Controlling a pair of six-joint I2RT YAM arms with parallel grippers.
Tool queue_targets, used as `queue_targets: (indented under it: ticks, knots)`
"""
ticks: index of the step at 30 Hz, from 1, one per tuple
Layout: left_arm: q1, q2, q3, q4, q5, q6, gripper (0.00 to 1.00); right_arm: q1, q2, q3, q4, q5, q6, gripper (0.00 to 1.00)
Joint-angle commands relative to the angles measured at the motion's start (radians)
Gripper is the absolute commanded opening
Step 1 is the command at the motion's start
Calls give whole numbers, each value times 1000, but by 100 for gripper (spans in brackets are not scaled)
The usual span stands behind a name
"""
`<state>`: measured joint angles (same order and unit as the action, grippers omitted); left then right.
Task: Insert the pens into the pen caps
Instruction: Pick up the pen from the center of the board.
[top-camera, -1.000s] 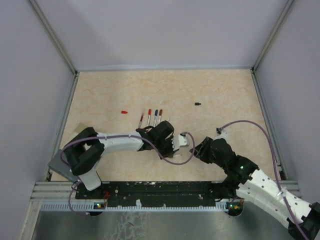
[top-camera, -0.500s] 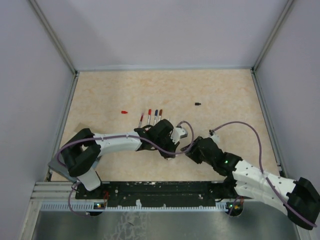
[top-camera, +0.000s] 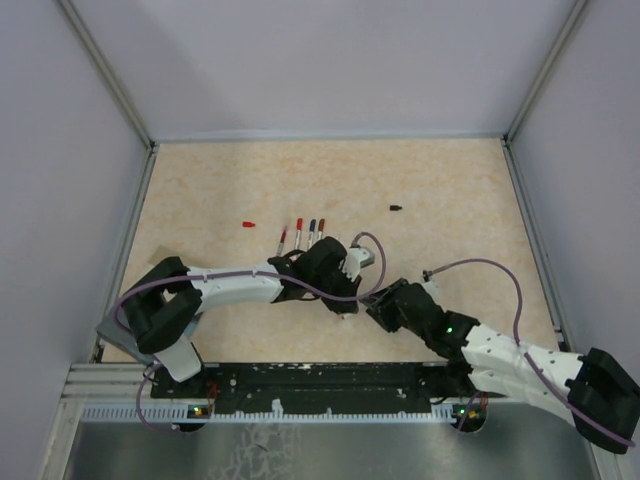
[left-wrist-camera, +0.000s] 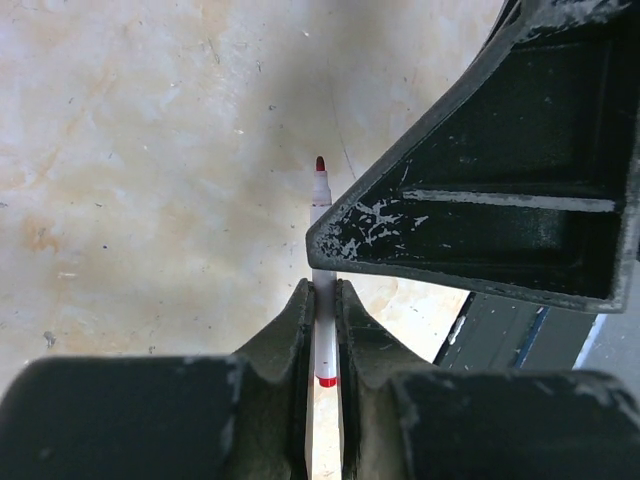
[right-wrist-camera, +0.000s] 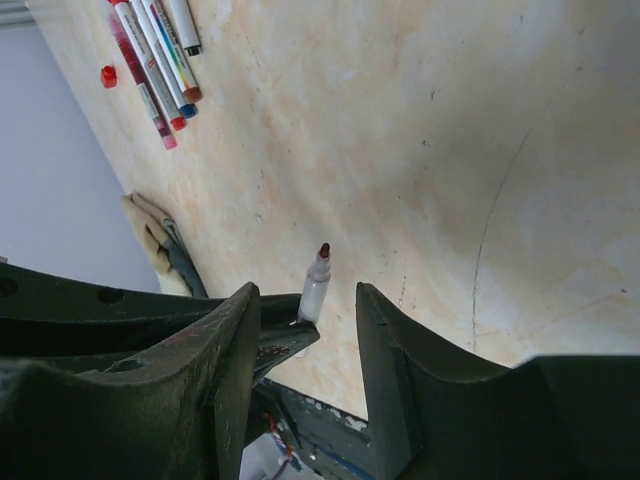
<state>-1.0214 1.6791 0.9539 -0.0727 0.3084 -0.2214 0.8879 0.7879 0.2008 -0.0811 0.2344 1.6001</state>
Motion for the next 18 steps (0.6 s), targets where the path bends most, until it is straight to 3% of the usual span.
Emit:
queue_targets:
  ticks: [1,7,15,18]
  knots:
    - [-6,-40,-12,55,28,-39,13,11,1,-32,114,30,63,42]
    - [-6,-46,-14,75,41,-57,13,9,22,-54,191,5,77,31]
    - [-6,-53,-14,76,50,-61,13,10,11,-63,190,13,81,6]
    - [-6,-53,-17,76,52,-61,21,10,2,-63,183,15,78,0]
